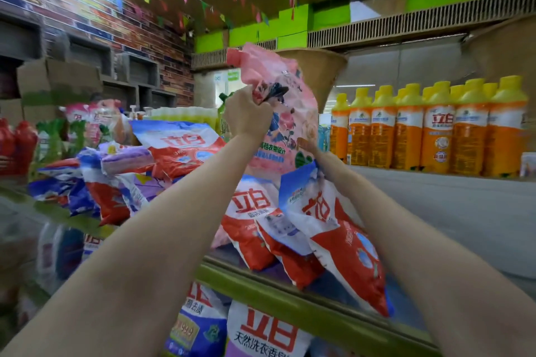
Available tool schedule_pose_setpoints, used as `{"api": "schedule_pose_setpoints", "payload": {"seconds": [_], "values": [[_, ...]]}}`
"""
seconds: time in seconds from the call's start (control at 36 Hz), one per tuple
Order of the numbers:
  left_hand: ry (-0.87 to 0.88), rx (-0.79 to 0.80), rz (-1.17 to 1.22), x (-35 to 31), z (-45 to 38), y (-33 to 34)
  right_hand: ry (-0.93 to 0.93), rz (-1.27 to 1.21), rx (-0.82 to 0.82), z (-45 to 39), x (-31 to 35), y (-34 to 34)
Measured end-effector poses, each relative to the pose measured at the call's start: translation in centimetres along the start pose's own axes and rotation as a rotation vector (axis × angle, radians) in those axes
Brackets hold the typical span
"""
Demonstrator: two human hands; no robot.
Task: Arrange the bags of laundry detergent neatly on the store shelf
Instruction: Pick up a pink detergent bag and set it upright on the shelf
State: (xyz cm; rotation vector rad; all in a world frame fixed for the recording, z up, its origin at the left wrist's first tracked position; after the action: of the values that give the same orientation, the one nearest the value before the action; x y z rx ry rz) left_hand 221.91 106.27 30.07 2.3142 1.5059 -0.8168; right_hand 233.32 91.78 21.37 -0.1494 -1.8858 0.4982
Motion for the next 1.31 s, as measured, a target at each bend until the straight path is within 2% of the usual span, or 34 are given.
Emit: {"api": "schedule_pose_setpoints", "payload": {"seconds": [0.14, 0.25, 0.39, 0.47, 0.56, 0.75, 0.83, 0.92, 1.03, 1.17, 1.22, 1.31], "values": [[0.050, -0.026, 0.089, -3.2, -0.5, -0.5, -0.064, -0.213, -0.035, -1.2, -0.4, -4.0], [0.048, -0.082, 0.134, -4.7, -1.0, -0.2, -0.158, -0.311, 0.023, 0.1, 1.3, -6.1], [-0.041, -0.053, 0.214, -5.6, -0.5, 0.0, -0.200, -0.557, 0.094, 2.2, 1.8, -8.7], [-0.090, 0.029, 0.292, -5.8, 0.6, 0.6, -0.175, -0.621, 0.194, 3.6, 1.1, -9.9], [-0.128, 0.120, 0.433, -6.2, 2.4, 1.5, -0.130, -0.633, 0.197, 5.5, -0.1, -11.0], [-0.319, 0.236, 0.603, -7.6, 6.4, 3.7, -0.223, -0.654, -0.086, 8.9, -2.1, -15.3], [-0.378, 0.440, 0.736, -9.2, 8.8, 4.6, -0.249, -0.704, -0.198, 10.3, -2.6, -18.0], [-0.402, 0.639, 0.890, -9.6, 11.0, 5.6, -0.275, -0.685, -0.230, 12.2, -2.7, -19.9], [-0.468, 0.862, 0.876, -10.1, 13.8, 6.0, -0.291, -0.663, -0.223, 14.8, -3.0, -22.0], [-0.387, 0.977, 0.774, -13.1, 17.1, 5.9, -0.240, -0.609, -0.228, 18.2, -3.9, -24.1], [-0.377, 1.011, 0.801, -14.2, 18.2, 5.9, -0.221, -0.587, -0.231, 19.6, -4.2, -24.7], [-0.409, 0.992, 0.836, -15.1, 19.4, 6.3, -0.190, -0.540, -0.278, 21.8, -4.7, -26.0]]}}
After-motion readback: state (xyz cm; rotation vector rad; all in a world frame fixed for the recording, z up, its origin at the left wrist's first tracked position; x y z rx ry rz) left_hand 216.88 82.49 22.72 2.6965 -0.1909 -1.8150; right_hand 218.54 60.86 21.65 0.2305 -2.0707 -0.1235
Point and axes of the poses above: each hand's wrist, its own z-axis away from the middle knuckle, its own y-axis out of the palm, x = y × z, the point moved 4 cm from there along -z, towards the middle knuckle, and after that the axes turned 1 degree about -z, right-handed, at the moved point
